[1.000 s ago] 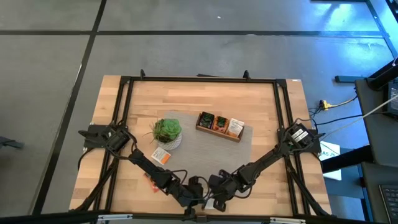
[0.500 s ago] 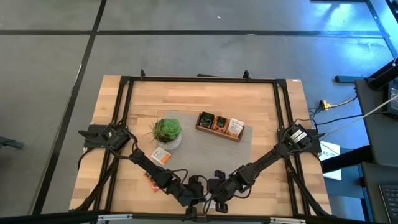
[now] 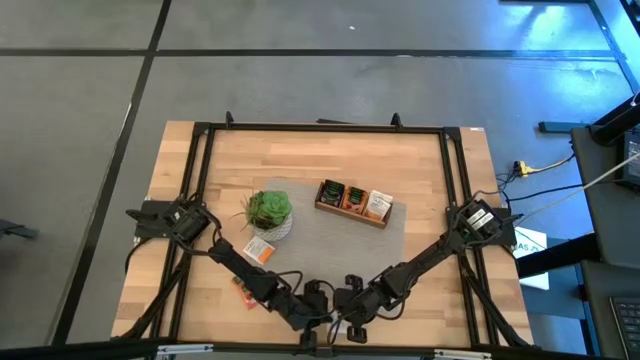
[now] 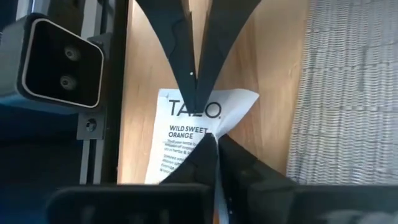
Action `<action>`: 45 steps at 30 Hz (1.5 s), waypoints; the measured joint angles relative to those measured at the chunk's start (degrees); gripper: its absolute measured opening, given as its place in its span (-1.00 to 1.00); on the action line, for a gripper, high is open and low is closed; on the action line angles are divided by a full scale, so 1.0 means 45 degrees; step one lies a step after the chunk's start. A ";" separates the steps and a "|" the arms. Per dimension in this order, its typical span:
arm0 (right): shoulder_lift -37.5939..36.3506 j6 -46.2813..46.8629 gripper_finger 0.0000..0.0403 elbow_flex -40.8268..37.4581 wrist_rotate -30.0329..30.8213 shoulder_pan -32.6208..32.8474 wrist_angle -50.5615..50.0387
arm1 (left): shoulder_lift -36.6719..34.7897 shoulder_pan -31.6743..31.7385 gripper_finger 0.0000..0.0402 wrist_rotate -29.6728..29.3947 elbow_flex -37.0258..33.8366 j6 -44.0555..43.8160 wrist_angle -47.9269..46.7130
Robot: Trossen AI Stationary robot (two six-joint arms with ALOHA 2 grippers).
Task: Pick & Place Tea
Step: Put the white tea bag into the right section of the wooden organizer
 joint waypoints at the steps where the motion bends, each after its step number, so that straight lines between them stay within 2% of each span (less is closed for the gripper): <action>1: 0.0000 0.0000 -0.94 -0.0001 -0.0005 0.0000 -0.0002 | -0.0053 0.0000 -0.99 0.0063 -0.0011 0.0124 0.0007; 7: -0.0111 -0.0010 -0.91 0.0002 0.0102 -0.0024 -0.0005 | -0.0926 0.0039 -0.99 0.0783 -0.0134 0.1193 -0.0598; 12: -0.0232 -0.0094 -0.93 0.0221 -0.0250 0.0013 -0.0755 | -0.2358 -0.0038 -0.98 0.1095 -0.0126 0.2433 -0.1923; 15: -0.0567 -0.0773 -0.97 0.0524 -0.0621 0.0000 -0.1546 | -0.3213 -0.0006 -0.98 0.0823 -0.0102 0.3183 -0.2998; 19: -0.1461 -0.2362 -0.93 0.0517 -0.1073 -0.0037 -0.2013 | -0.4054 -0.0136 -0.98 -0.0461 -0.0105 0.5214 -0.3740; 25: -0.3394 -0.4065 -0.93 -0.0581 -0.1020 -0.0355 -0.2036 | -0.4235 -0.0214 -0.98 -0.1139 -0.0106 0.7883 -0.3945; 30: -0.5093 -0.4314 -0.97 -0.2506 0.0940 -0.0915 -0.0881 | -0.4255 -0.0058 -0.98 -0.1578 -0.0096 0.7943 -0.3808; 37: -0.8094 -0.3615 -0.90 -0.5343 0.3845 -0.1205 -0.0168 | -0.4255 0.0631 -0.98 -0.3234 -0.0080 0.4553 -0.3740; 40: -0.9348 -0.3356 -0.95 -0.6127 0.5524 -0.1205 -0.0201 | -0.4255 0.1083 -0.98 -0.4008 -0.0076 0.3814 -0.3735; 45: -1.0904 -0.3326 -0.96 -0.6929 0.8645 -0.1180 -0.0137 | -0.4260 0.1984 -0.98 -0.4851 -0.0071 0.3975 -0.3418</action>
